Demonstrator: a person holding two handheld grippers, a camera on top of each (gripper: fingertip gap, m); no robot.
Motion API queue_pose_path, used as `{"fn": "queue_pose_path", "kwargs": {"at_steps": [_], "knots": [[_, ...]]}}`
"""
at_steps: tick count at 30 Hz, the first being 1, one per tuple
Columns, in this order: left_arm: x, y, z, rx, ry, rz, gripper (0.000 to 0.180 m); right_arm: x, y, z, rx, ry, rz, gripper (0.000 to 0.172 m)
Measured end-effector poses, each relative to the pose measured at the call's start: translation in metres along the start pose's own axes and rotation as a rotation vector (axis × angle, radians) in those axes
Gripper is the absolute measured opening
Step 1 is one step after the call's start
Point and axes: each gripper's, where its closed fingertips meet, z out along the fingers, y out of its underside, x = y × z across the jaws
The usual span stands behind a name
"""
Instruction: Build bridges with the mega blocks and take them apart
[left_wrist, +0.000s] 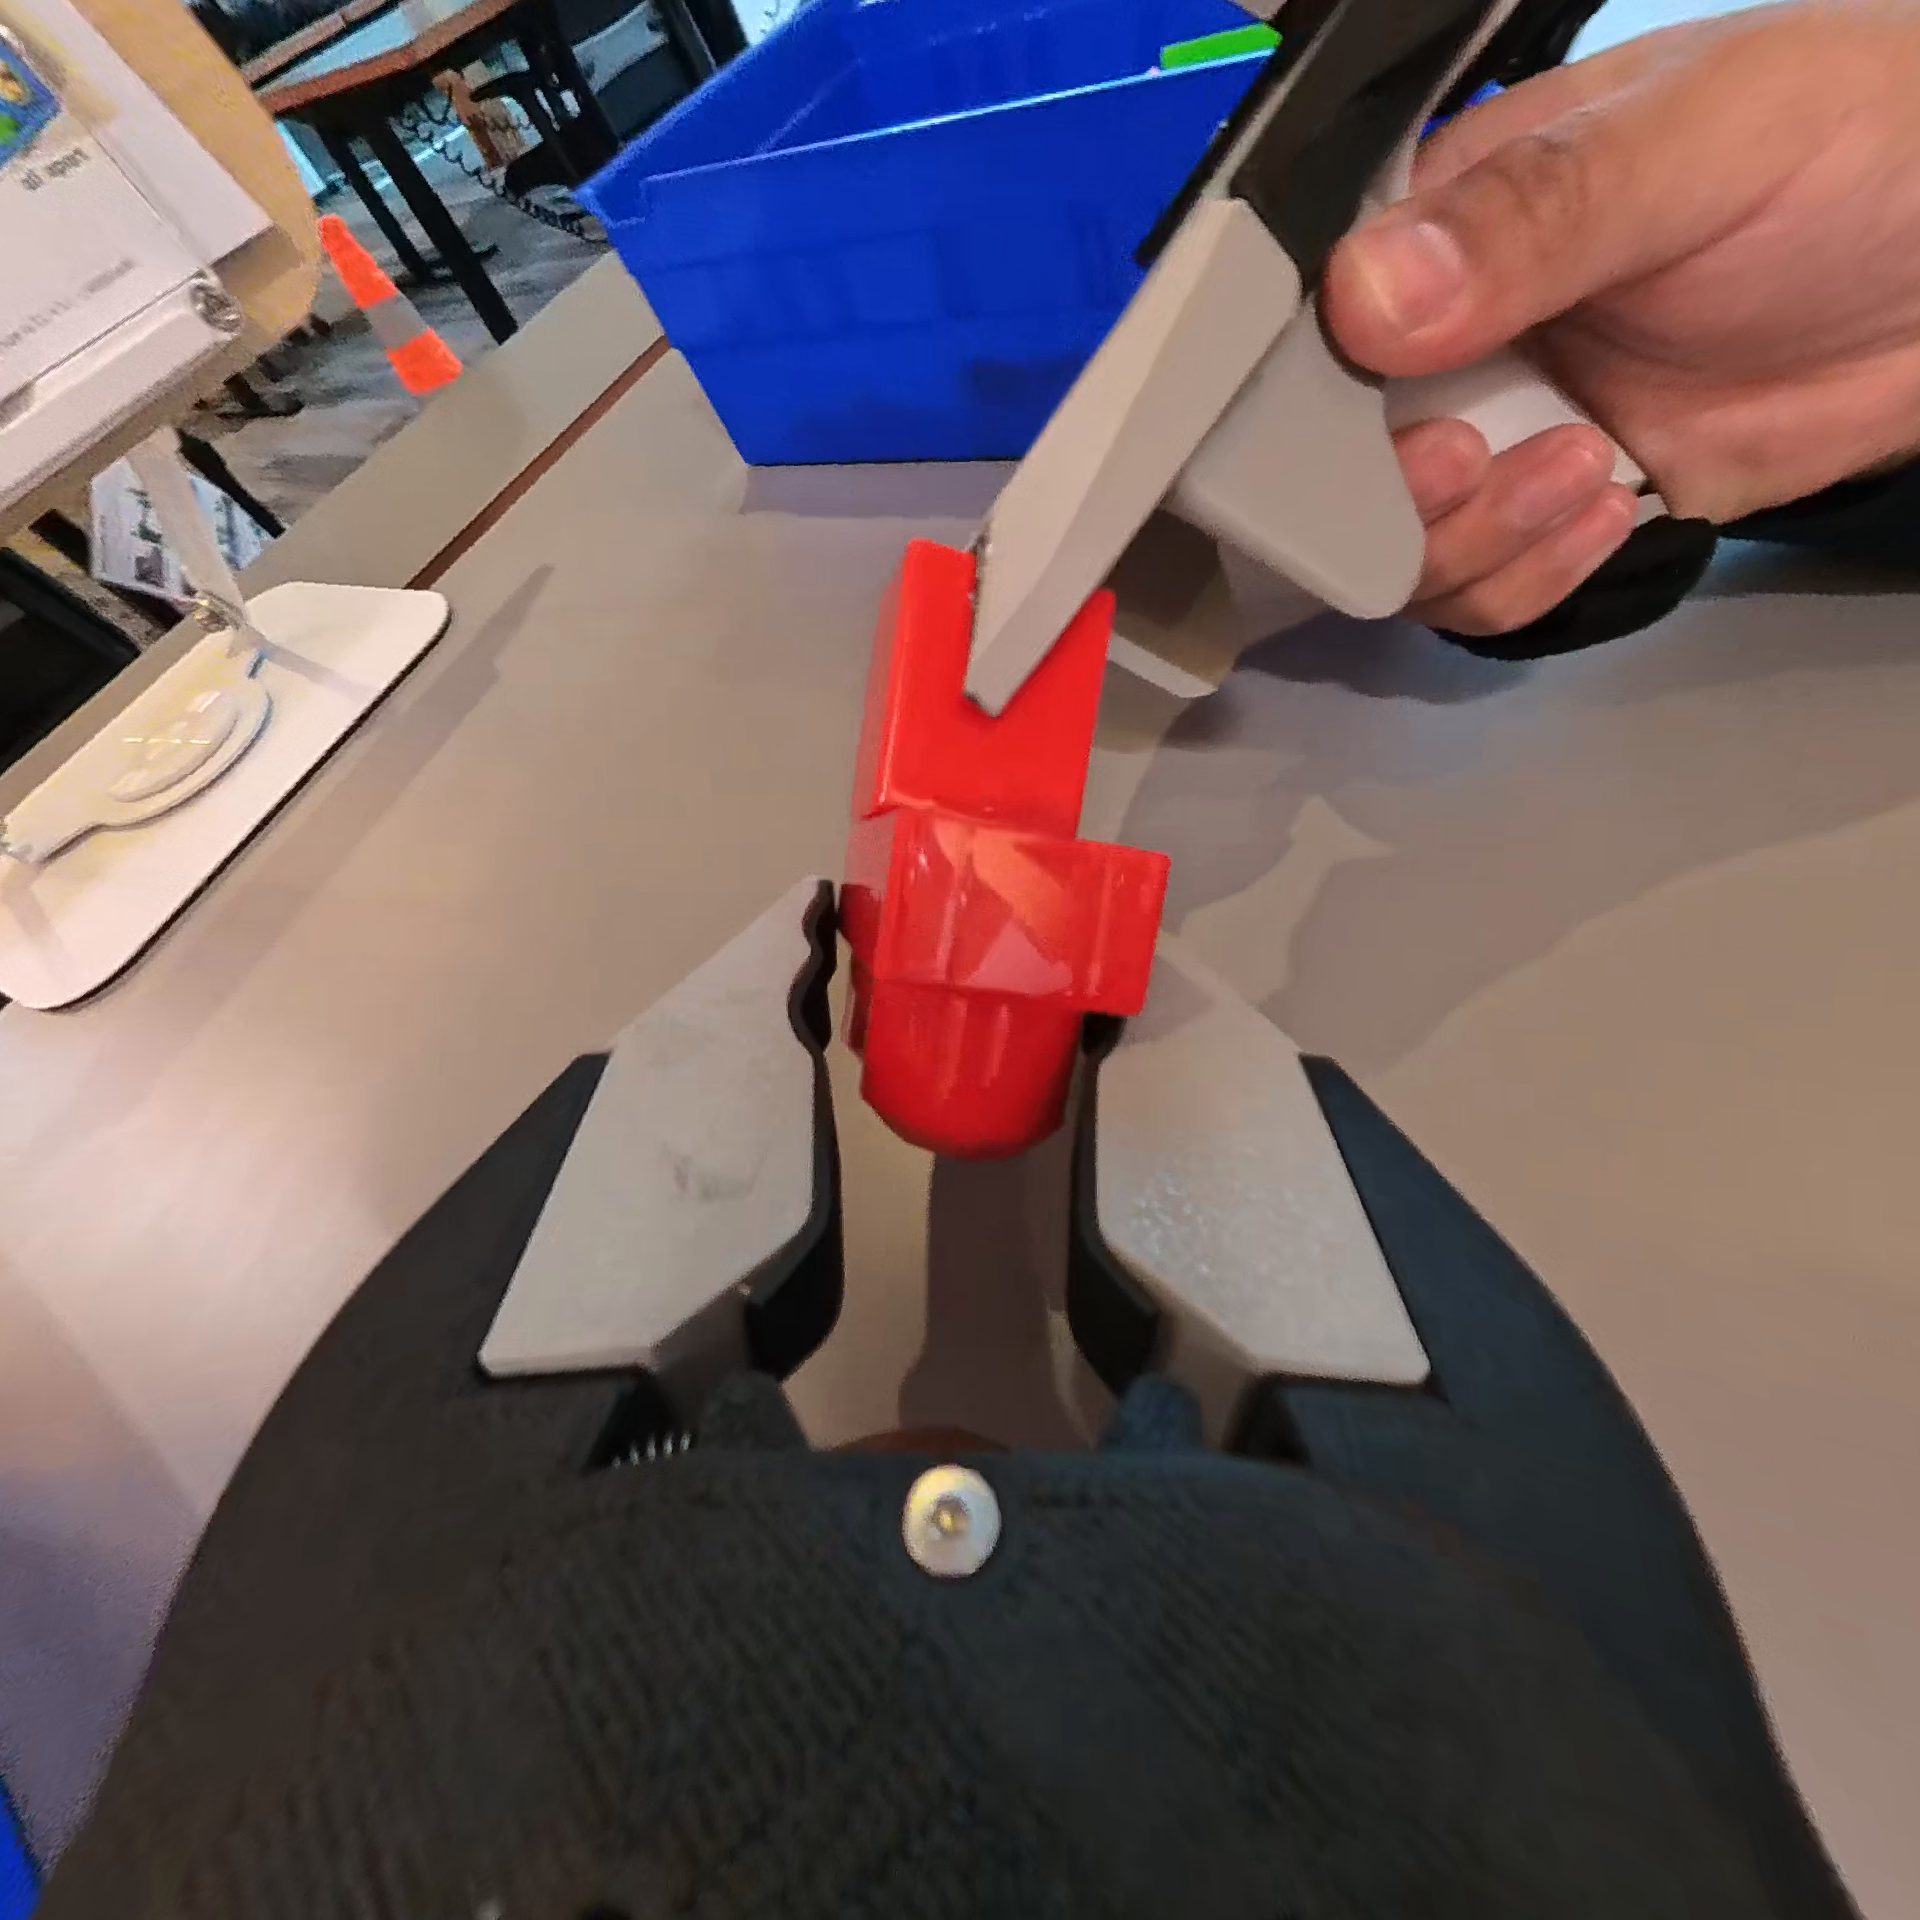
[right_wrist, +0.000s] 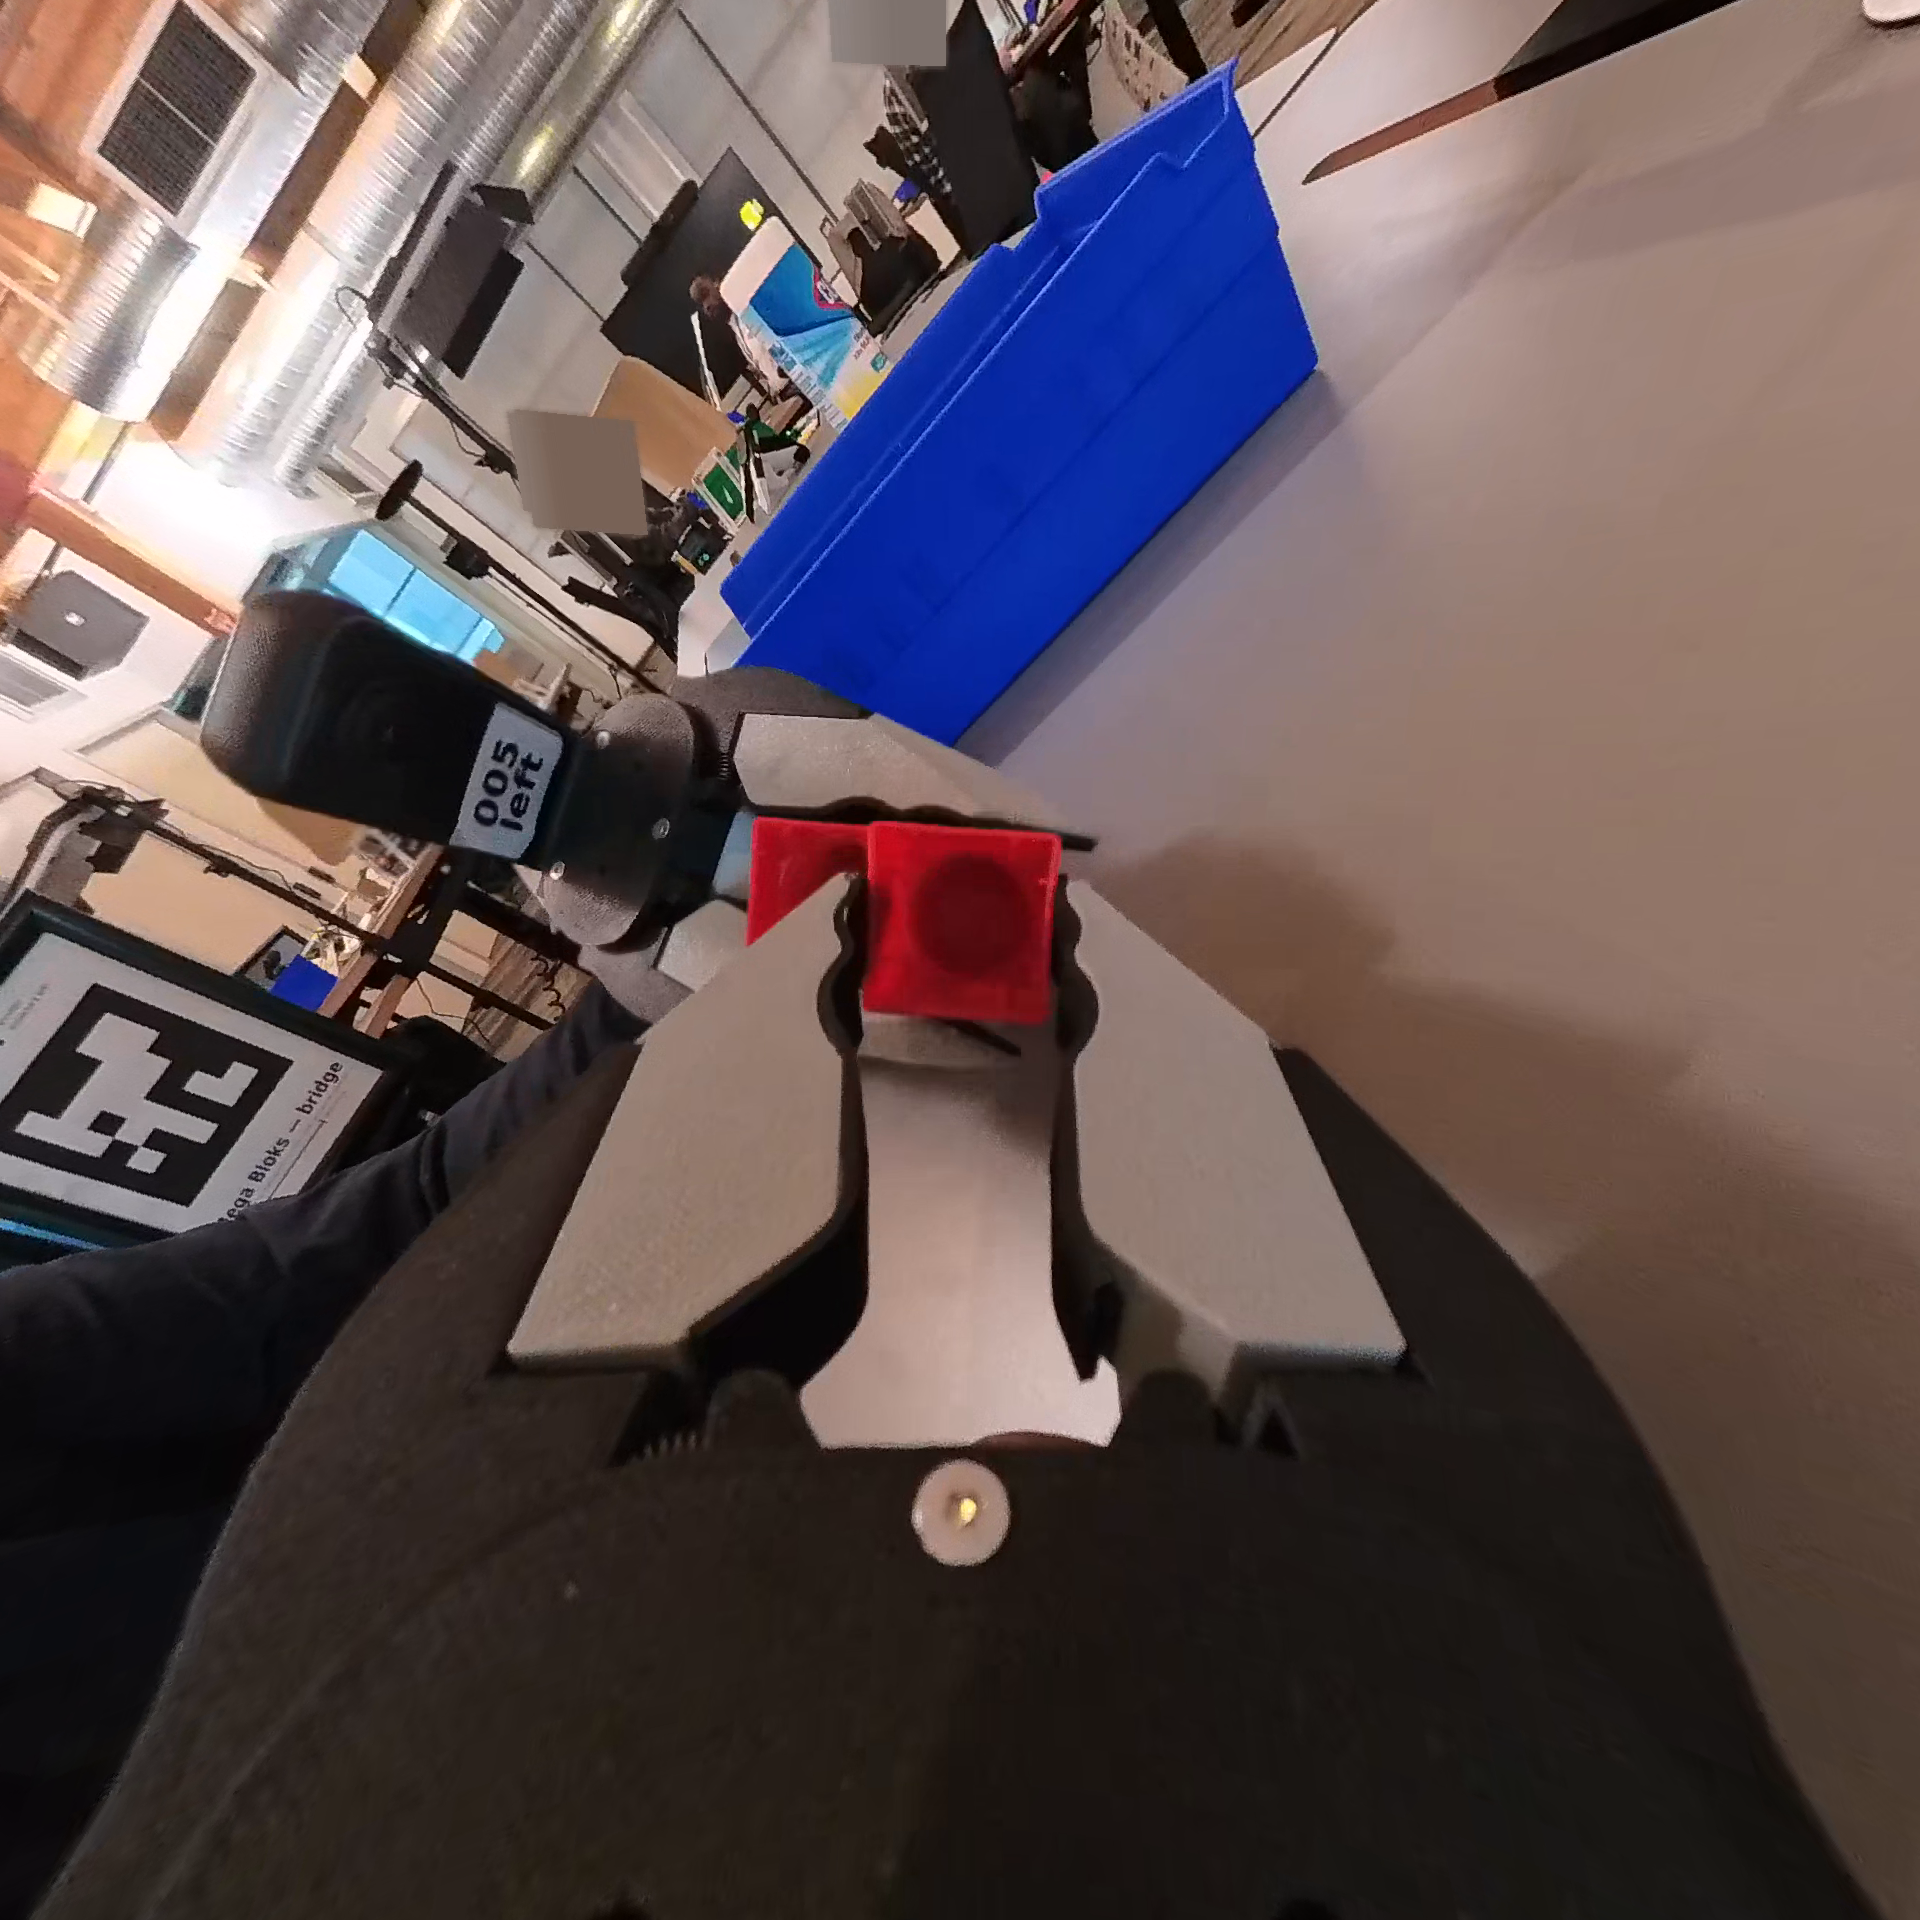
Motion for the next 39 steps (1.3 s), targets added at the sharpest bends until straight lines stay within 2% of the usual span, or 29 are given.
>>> {"fn": "queue_pose_path", "kwargs": {"at_steps": [4,10,19,24,39], "knots": [[-0.005,0.006,0.002,-0.028,-0.017,-0.035,0.048,0.003,0.002,0.001,-0.011,0.026,-0.015,0.031],[0.001,0.011,0.008,-0.079,-0.055,0.093,0.052,0.01,0.003,0.003,-0.014,0.095,-0.06,0.031],[-0.007,0.012,0.008,-0.084,-0.095,0.049,0.051,0.013,0.002,0.002,-0.003,0.117,-0.061,0.031],[-0.012,0.019,0.011,-0.131,-0.156,0.091,0.054,0.017,0.005,0.006,-0.012,0.174,-0.101,0.031],[-0.005,0.019,0.012,-0.147,-0.126,0.105,0.053,0.013,0.01,0.012,-0.033,0.164,-0.127,0.031]]}}
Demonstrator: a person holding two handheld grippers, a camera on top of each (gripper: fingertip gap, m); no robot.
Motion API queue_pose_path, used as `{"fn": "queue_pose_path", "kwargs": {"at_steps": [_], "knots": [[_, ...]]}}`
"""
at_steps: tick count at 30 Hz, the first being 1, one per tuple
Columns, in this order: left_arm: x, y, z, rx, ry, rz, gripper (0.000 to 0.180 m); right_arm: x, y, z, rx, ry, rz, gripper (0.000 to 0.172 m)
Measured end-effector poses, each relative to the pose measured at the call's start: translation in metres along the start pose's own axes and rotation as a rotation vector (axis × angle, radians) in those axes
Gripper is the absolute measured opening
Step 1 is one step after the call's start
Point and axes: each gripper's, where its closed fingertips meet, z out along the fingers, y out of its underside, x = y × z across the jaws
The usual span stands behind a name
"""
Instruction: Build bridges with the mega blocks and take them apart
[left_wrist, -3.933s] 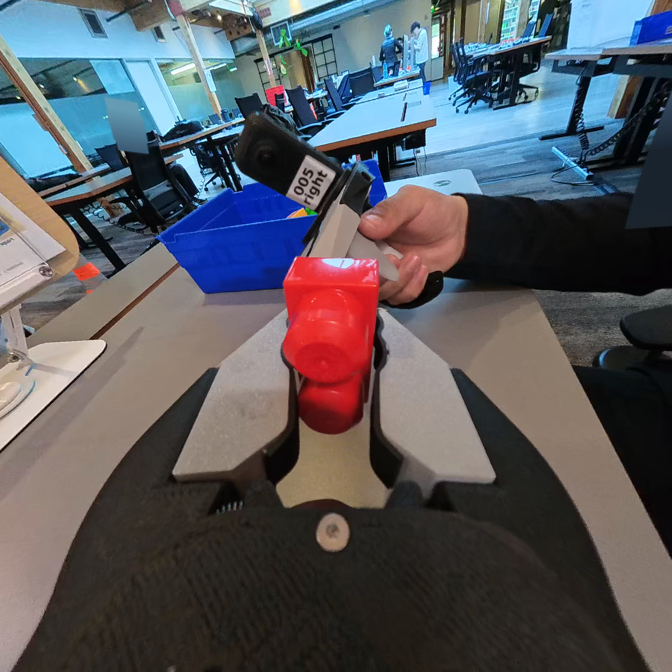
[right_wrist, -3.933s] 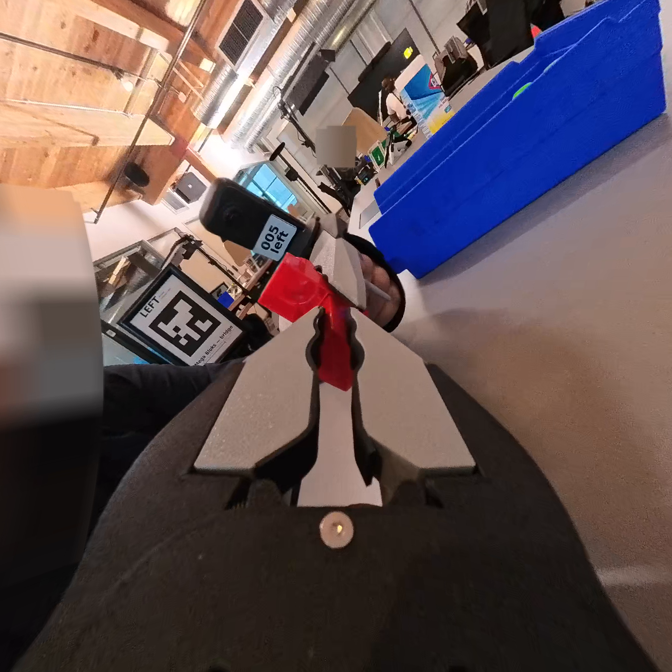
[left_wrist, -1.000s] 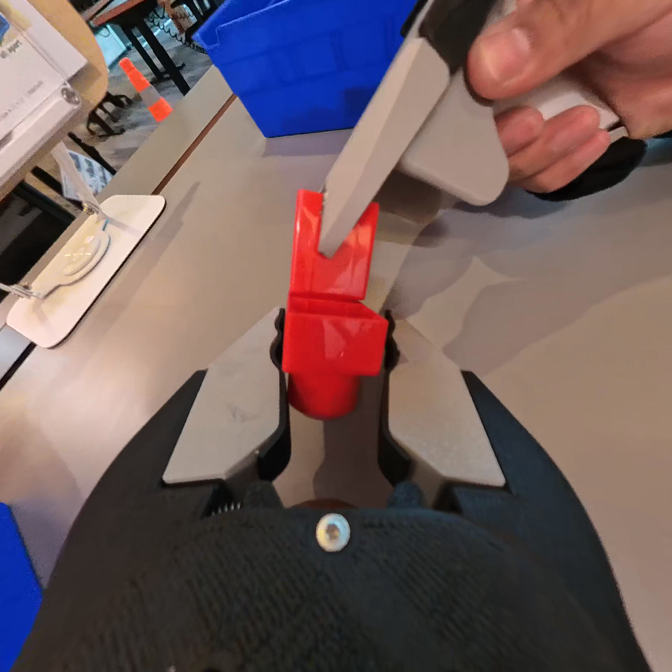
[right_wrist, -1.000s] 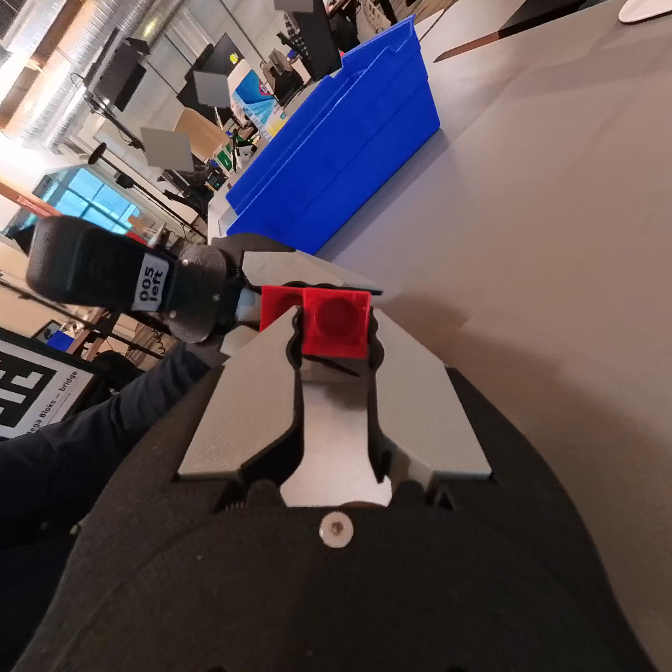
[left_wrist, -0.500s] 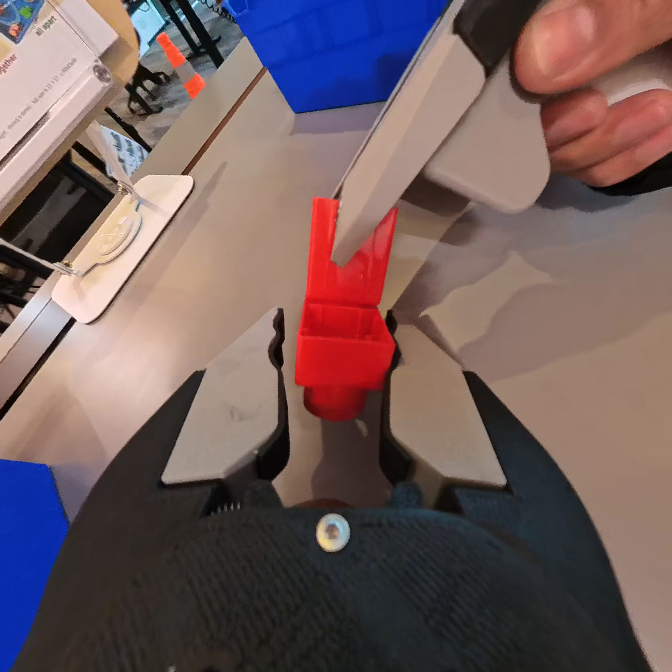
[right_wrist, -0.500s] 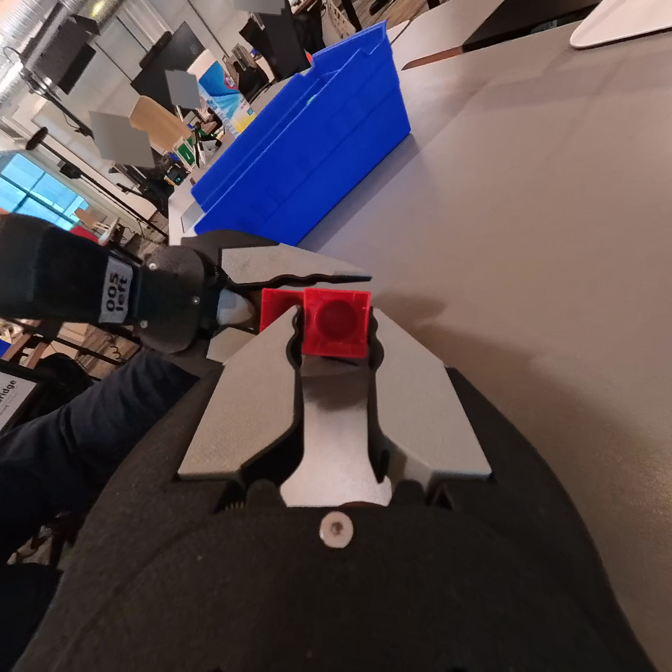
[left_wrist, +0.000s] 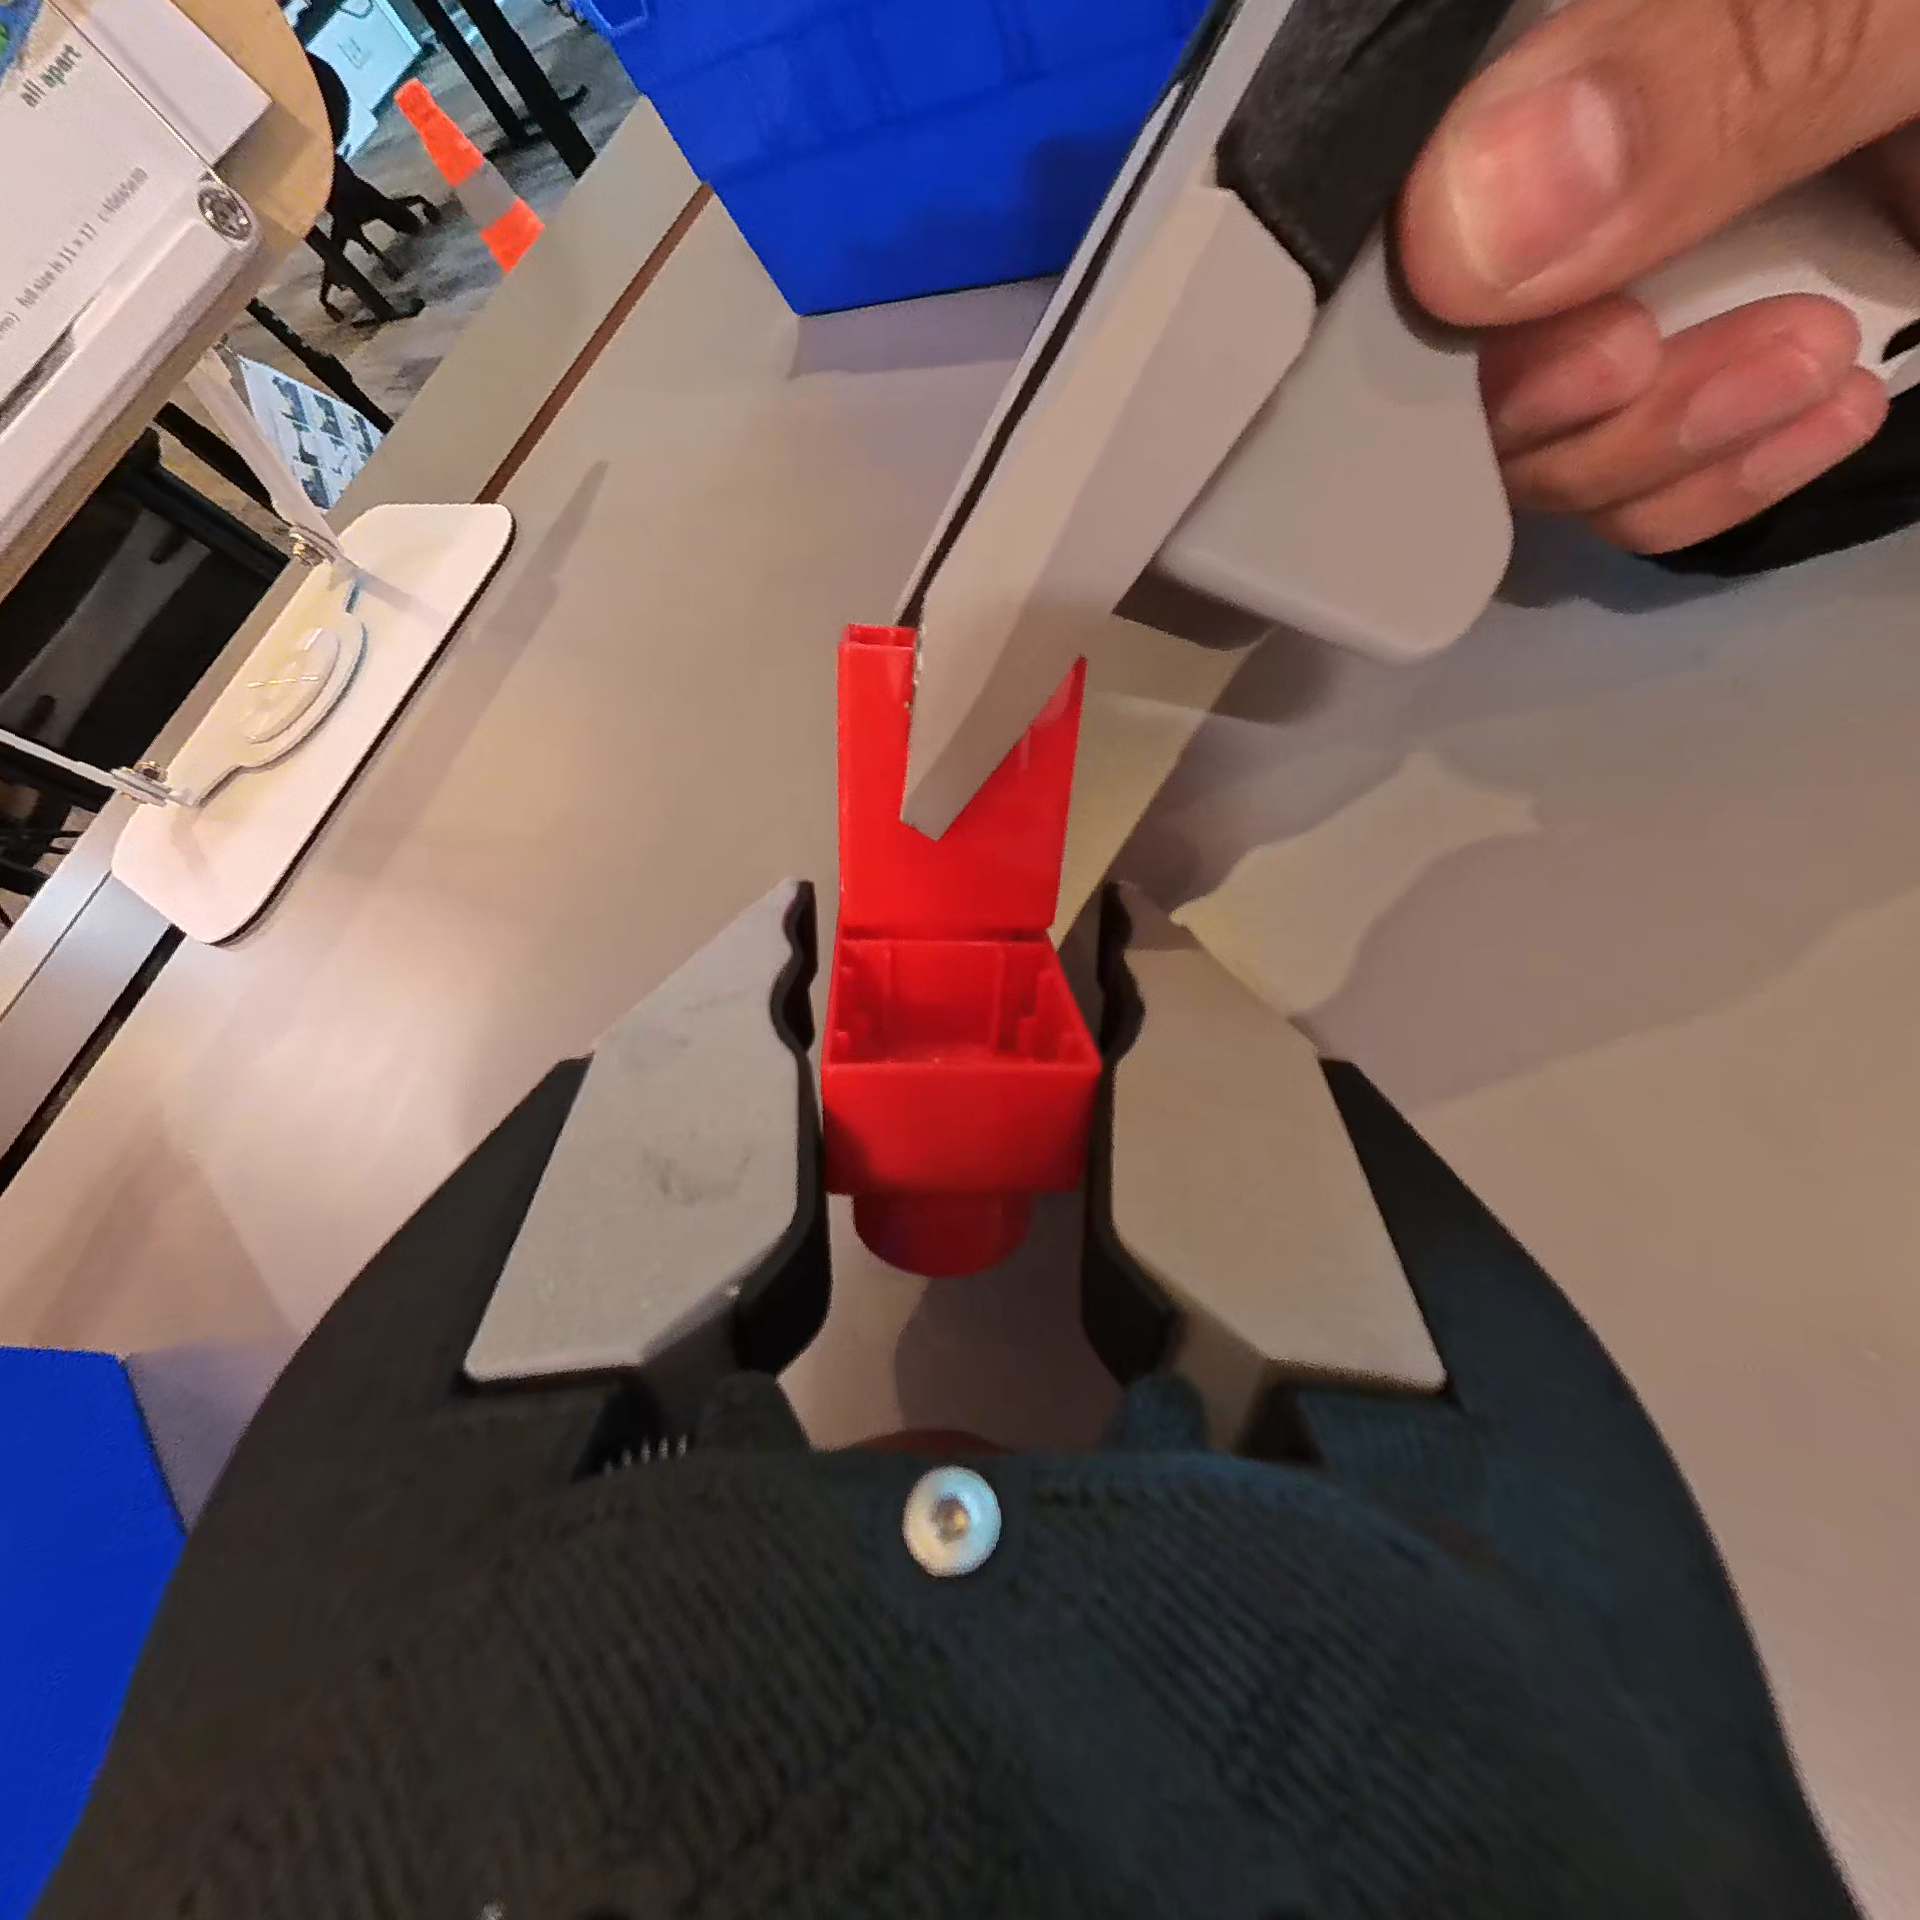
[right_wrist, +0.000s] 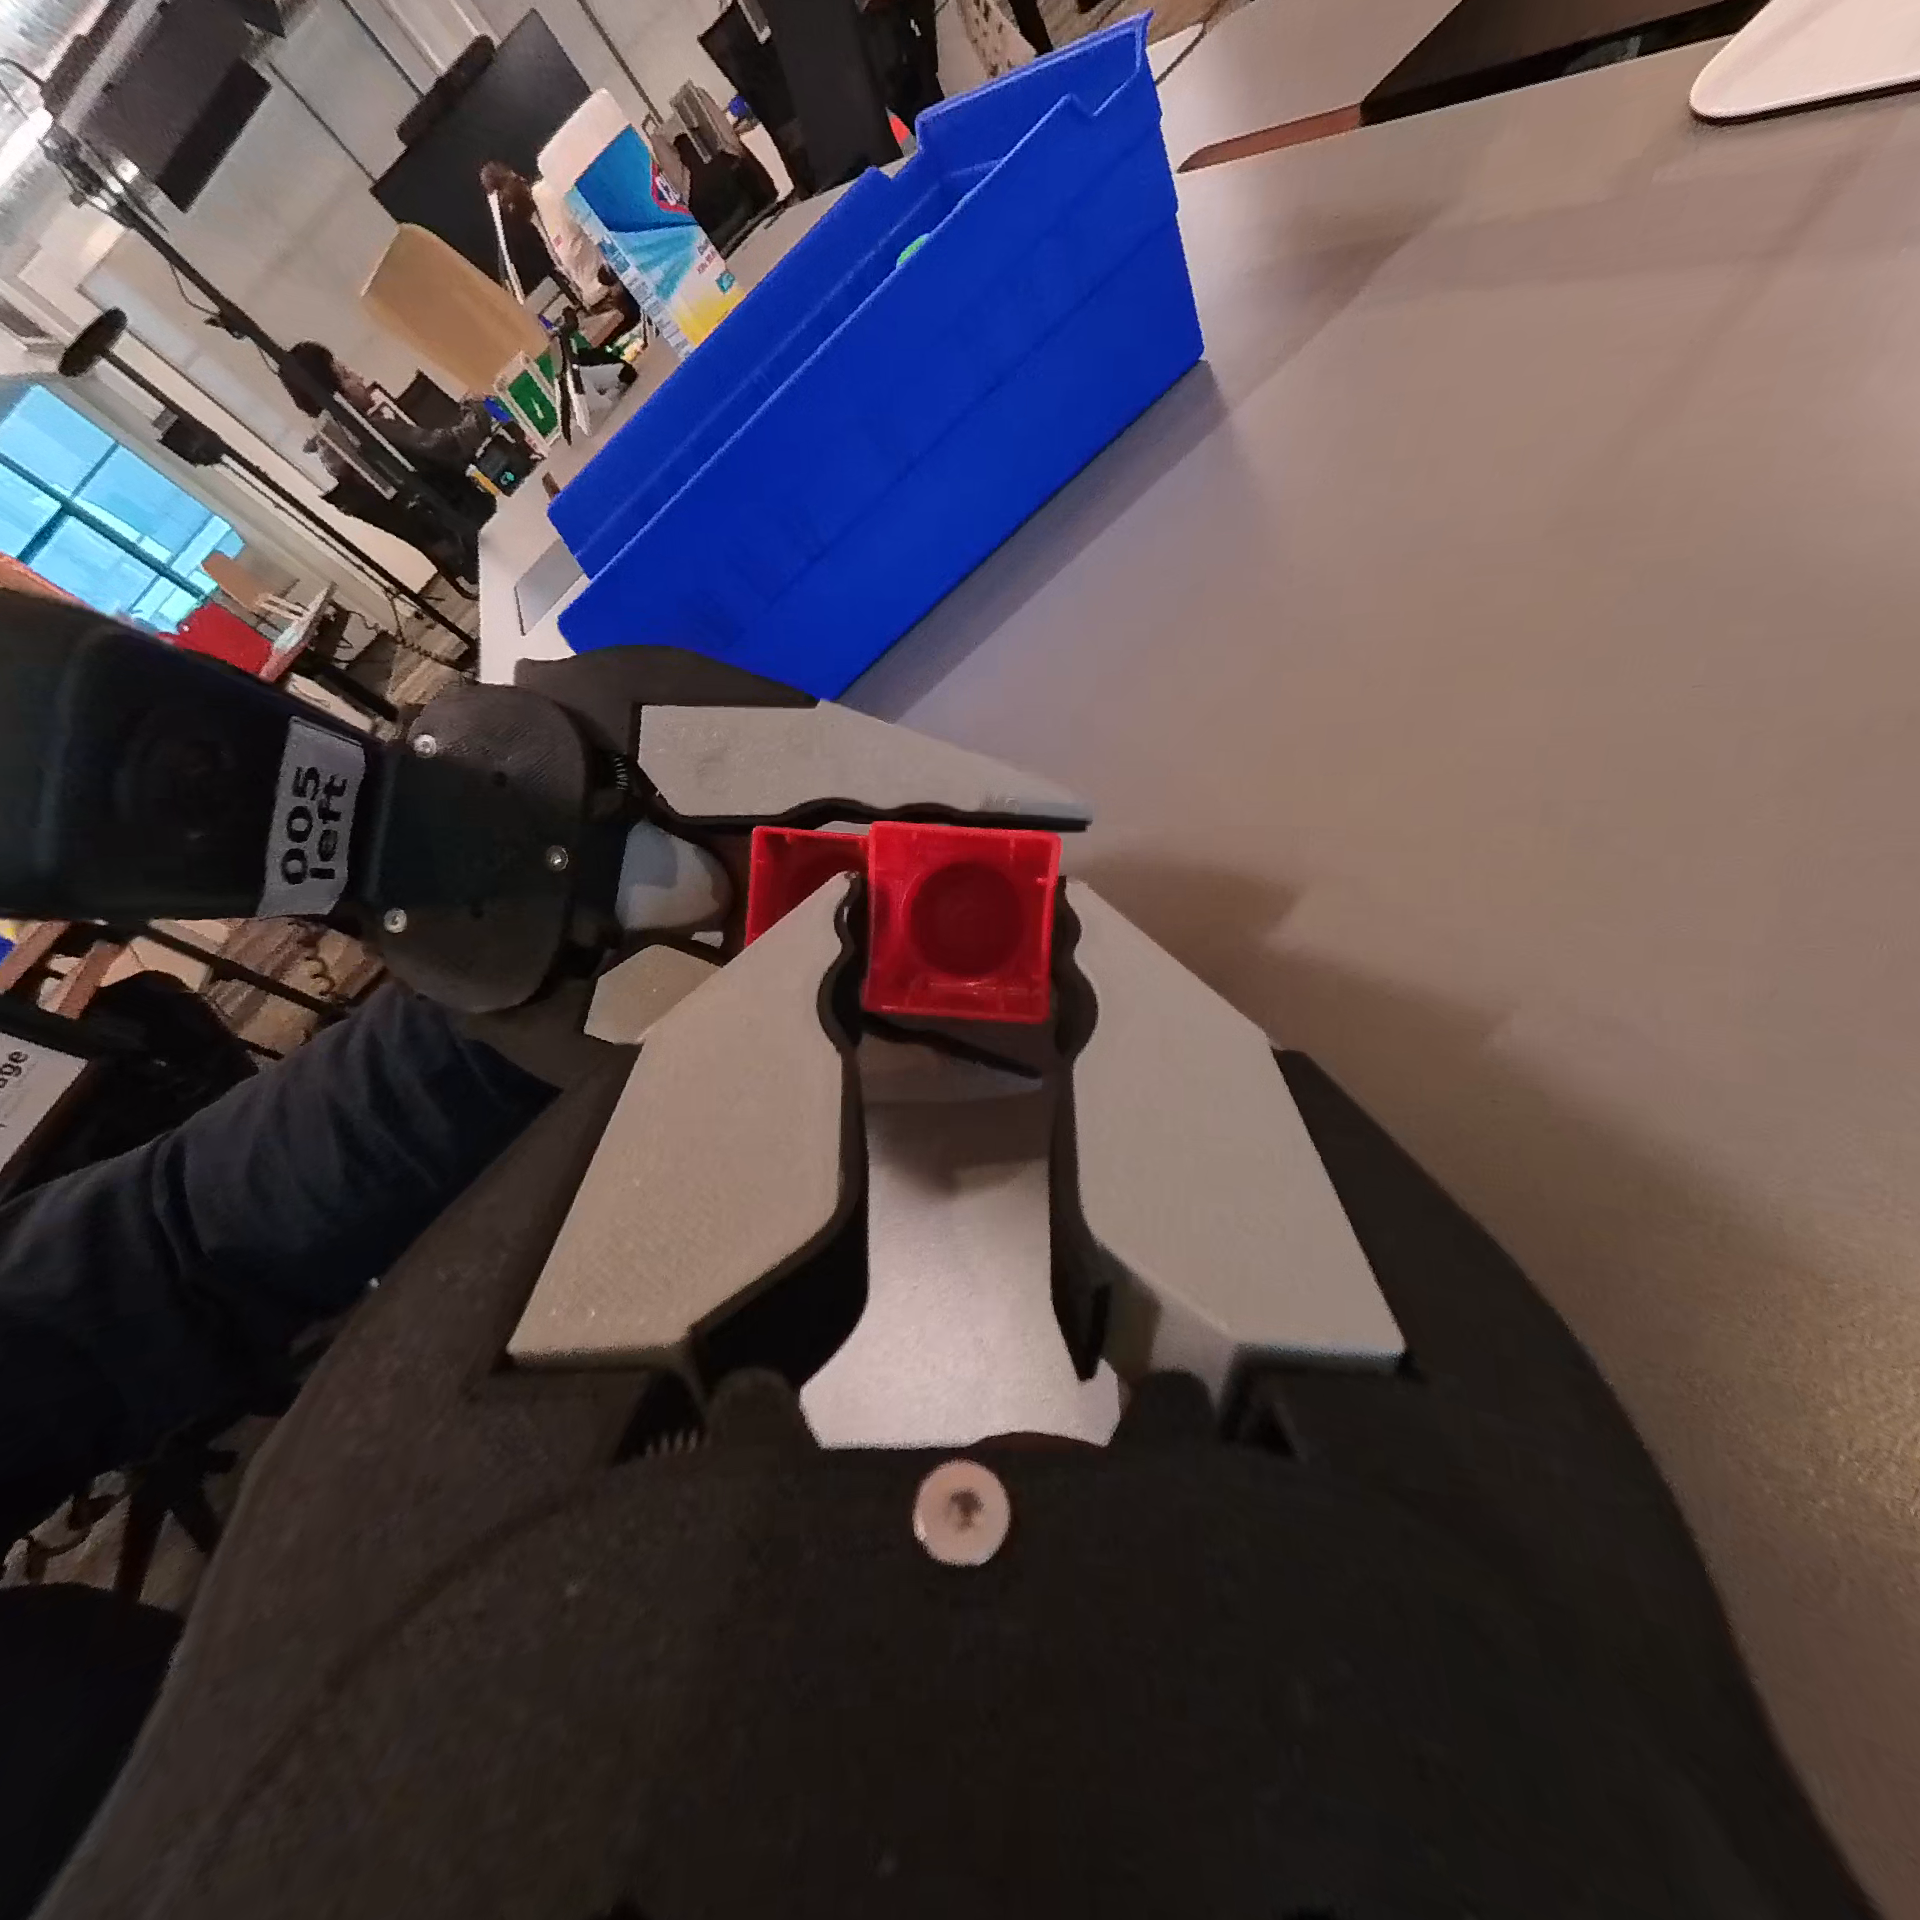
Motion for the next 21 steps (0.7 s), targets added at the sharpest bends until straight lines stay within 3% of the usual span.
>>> {"fn": "queue_pose_path", "kwargs": {"at_steps": [12,17,21], "knots": [[0.015,-0.023,-0.022,0.164,0.289,-0.232,0.05,-0.023,-0.007,-0.009,0.004,-0.074,-0.148,0.032],[0.017,-0.03,-0.027,0.203,0.314,-0.235,0.05,-0.03,-0.01,-0.014,0.011,-0.087,-0.209,0.031],[0.02,-0.052,-0.052,0.358,0.526,-0.41,0.051,-0.049,-0.019,-0.024,0.057,-0.225,-0.173,0.032]]}}
